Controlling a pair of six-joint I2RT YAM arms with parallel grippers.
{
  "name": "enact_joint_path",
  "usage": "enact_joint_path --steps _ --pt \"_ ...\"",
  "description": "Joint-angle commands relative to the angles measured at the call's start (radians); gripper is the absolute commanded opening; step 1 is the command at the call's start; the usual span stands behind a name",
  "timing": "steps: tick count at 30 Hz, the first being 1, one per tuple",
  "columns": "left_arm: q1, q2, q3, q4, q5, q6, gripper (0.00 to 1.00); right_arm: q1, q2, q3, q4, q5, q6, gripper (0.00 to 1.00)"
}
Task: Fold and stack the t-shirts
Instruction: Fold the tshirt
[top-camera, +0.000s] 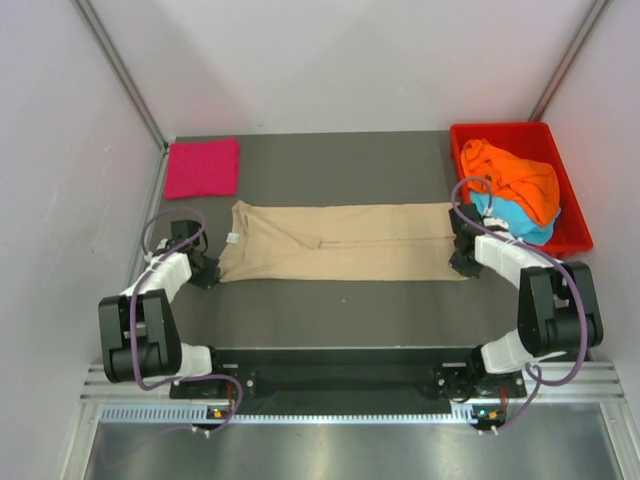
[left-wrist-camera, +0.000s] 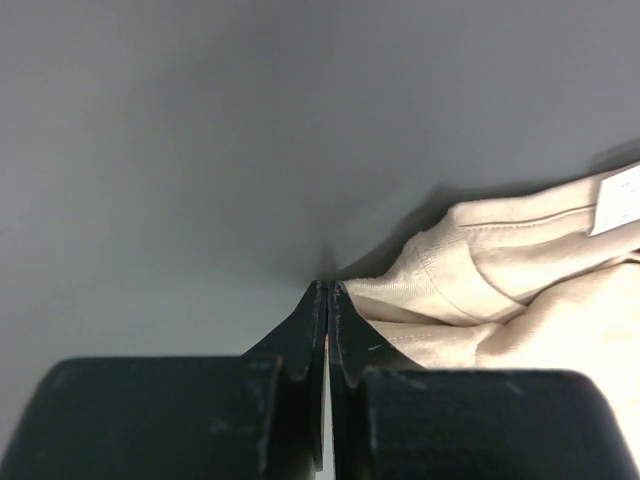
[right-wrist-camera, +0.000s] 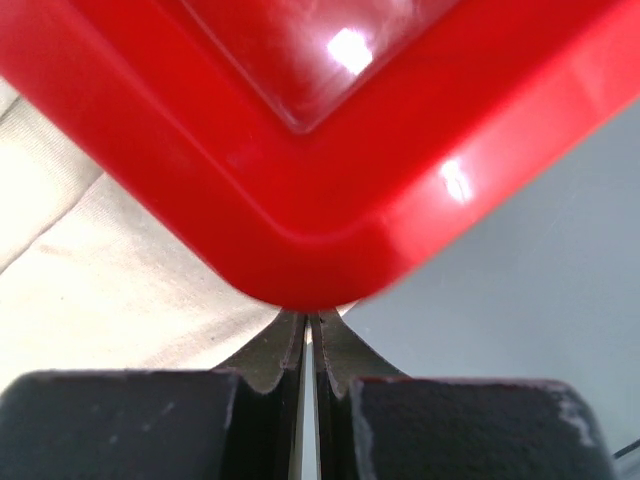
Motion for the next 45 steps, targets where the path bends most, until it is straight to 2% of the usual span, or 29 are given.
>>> enact_joint_path --steps 1,2,5,6,8,9,11,13,15,16,20,21,23,24,30,36,40,45 --pt "0.006 -0.024 0.019 -0.065 -0.076 0.057 0.04 -0.017 -0.047 -0.063 -0.023 -0.041 -0.035 0.0" --pt "0.006 -0.036 0.022 -0.067 -0.088 0.069 0.13 -0.019 -0.05 -0.068 -0.021 -0.038 -0.041 0.0" --pt "0.008 -0.048 0.069 -0.091 -0.124 0.099 0.3 -0.019 -0.054 -0.045 -0.036 -0.032 -0.067 0.11" --pt "0.008 -0.048 0.091 -0.12 -0.136 0.109 0.39 -0.019 -0.065 -0.023 -0.064 -0.027 -0.071 0.15" --pt "0.008 -0.044 0.165 -0.152 -0.154 0.149 0.46 -0.019 -0.086 -0.002 -0.087 -0.03 -0.093 0.21" --pt "0.006 -0.045 0.192 -0.168 -0.176 0.161 0.48 -0.019 -0.099 0.007 -0.107 -0.038 -0.1 0.26" --pt "0.008 -0.056 0.245 -0.162 -0.146 0.235 0.49 -0.019 -0.139 0.046 -0.133 -0.041 -0.116 0.29" --pt "0.008 -0.071 0.261 -0.115 0.041 0.304 0.48 -0.017 -0.186 0.083 -0.156 -0.065 -0.137 0.33" --pt "0.005 -0.086 0.235 0.04 0.246 0.387 0.48 -0.007 -0.214 0.106 -0.149 -0.123 -0.162 0.37" --pt "0.006 -0.083 0.221 0.097 0.427 0.387 0.5 0.003 -0.228 0.138 -0.141 -0.153 -0.204 0.37" --pt "0.006 0.013 0.264 0.232 0.611 0.358 0.56 0.088 -0.234 0.217 -0.02 -0.323 -0.316 0.43" --pt "0.005 0.036 0.281 0.26 0.632 0.362 0.57 0.128 -0.228 0.24 0.074 -0.423 -0.34 0.46" --pt "0.005 0.097 0.328 0.289 0.669 0.387 0.6 0.168 -0.186 0.274 0.19 -0.513 -0.378 0.47" --pt "0.005 0.119 0.345 0.295 0.668 0.398 0.61 0.206 -0.165 0.293 0.219 -0.57 -0.384 0.48" --pt "-0.009 0.269 0.462 0.304 0.706 0.474 0.63 0.343 0.068 0.477 0.367 -0.665 -0.424 0.5" --pt "-0.066 0.384 0.534 0.257 0.608 0.507 0.62 0.429 0.272 0.656 0.382 -0.676 -0.469 0.5" --pt "-0.119 0.444 0.556 0.248 0.565 0.514 0.58 0.438 0.323 0.695 0.382 -0.687 -0.456 0.51" --pt "-0.185 0.512 0.634 0.134 0.412 0.55 0.54 0.438 0.321 0.682 0.395 -0.678 -0.455 0.5"
